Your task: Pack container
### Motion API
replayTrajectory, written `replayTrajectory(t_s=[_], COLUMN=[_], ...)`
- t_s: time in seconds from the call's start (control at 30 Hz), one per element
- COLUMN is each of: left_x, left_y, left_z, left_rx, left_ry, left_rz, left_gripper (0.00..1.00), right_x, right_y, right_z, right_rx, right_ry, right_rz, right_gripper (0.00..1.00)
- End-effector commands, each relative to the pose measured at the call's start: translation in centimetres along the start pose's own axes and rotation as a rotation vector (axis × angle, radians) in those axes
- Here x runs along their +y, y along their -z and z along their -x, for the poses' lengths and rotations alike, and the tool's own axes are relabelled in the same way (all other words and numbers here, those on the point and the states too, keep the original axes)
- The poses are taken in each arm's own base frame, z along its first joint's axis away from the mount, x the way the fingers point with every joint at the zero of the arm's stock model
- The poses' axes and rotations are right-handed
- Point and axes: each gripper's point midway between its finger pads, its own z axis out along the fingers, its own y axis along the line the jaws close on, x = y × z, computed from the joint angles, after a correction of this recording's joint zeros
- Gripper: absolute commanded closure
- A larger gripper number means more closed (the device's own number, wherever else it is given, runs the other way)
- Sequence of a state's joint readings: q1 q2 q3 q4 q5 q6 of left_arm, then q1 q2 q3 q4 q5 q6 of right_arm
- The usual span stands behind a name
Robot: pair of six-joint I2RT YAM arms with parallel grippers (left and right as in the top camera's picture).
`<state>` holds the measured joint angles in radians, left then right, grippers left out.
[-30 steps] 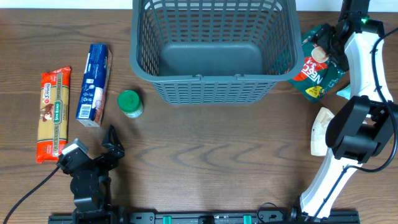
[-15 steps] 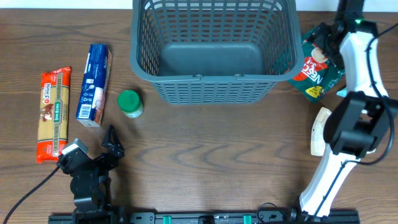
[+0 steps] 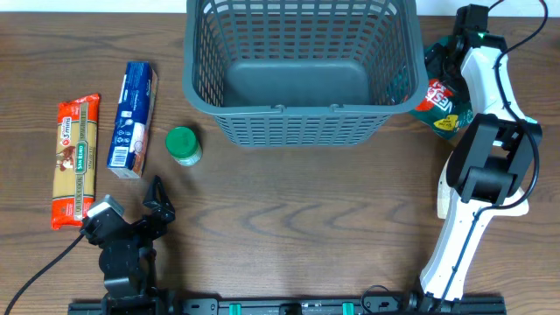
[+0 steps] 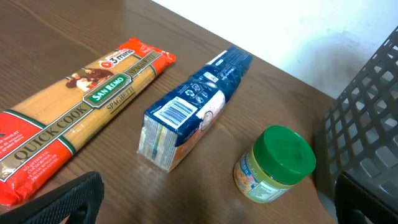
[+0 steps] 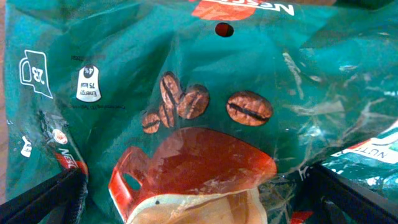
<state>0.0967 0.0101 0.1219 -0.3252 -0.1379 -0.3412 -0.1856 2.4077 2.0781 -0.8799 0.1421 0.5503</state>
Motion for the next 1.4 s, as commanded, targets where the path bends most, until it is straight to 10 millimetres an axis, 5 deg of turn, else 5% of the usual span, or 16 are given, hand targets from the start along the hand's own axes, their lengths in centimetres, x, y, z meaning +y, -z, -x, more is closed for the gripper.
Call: replayTrajectory(t_s=[0.0, 0.23, 0.27, 0.3, 0.33, 0.37, 0.67, 0.83, 1.0, 1.2, 1.37], left_x=[0.5, 0.5, 0.5, 0.5, 0.5, 0.5, 0.5, 0.5, 0.5, 0.5, 0.5], left_y=[-0.3, -0.3, -0.3, -0.3, -0.3, -0.3, -0.3, -0.3, -0.3, -0.3, -0.3], left_z=[-0.8, -0.8, -0.8, -0.8, -0.8, -0.8, -0.8, -0.8, -0.8, -0.8, -0.8], left_rx=[0.015, 0.015, 0.015, 0.015, 0.015, 0.015, 0.015, 0.015, 0.015, 0.015, 0.015], left_ry=[0.003, 0.003, 0.003, 0.003, 0.003, 0.003, 0.003, 0.003, 0.003, 0.003, 0.003], left_rz=[0.016, 0.016, 0.016, 0.016, 0.016, 0.016, 0.016, 0.016, 0.016, 0.016, 0.016], left_gripper=[0.01, 0.01, 0.01, 0.01, 0.01, 0.01, 0.01, 0.01, 0.01, 0.02, 0.02], right_x=[0.9, 0.2, 0.1, 0.1, 0.0, -0.2, -1.8, -2.8, -3.6, -4.7, -4.7], right_y=[-5.6, -5.4, -5.4, -5.4, -5.4, -5.4, -4.9, -2.9, 2.0, 10.9, 17.4], right_z=[-6.6, -7.2, -7.2, -7.2, -7.2, -7.3, -7.8, -5.8, -1.6, 3.6, 5.8], right_rx=[0.218, 0.248, 0.247, 0.248, 0.250, 0.258, 0.312, 0.276, 0.145, -0.081, -0.226], right_ry=[0.056, 0.162, 0.170, 0.183, 0.189, 0.182, 0.159, 0.127, 0.099, 0.075, 0.076], right_rz=[0.043, 0.035, 0.036, 0.038, 0.037, 0.034, 0.017, 0.026, 0.033, 0.041, 0.088], right_gripper=[0.01, 0.02, 0.15, 0.41, 0.94, 0.99, 0.99, 0.99, 0.99, 0.99, 0.99])
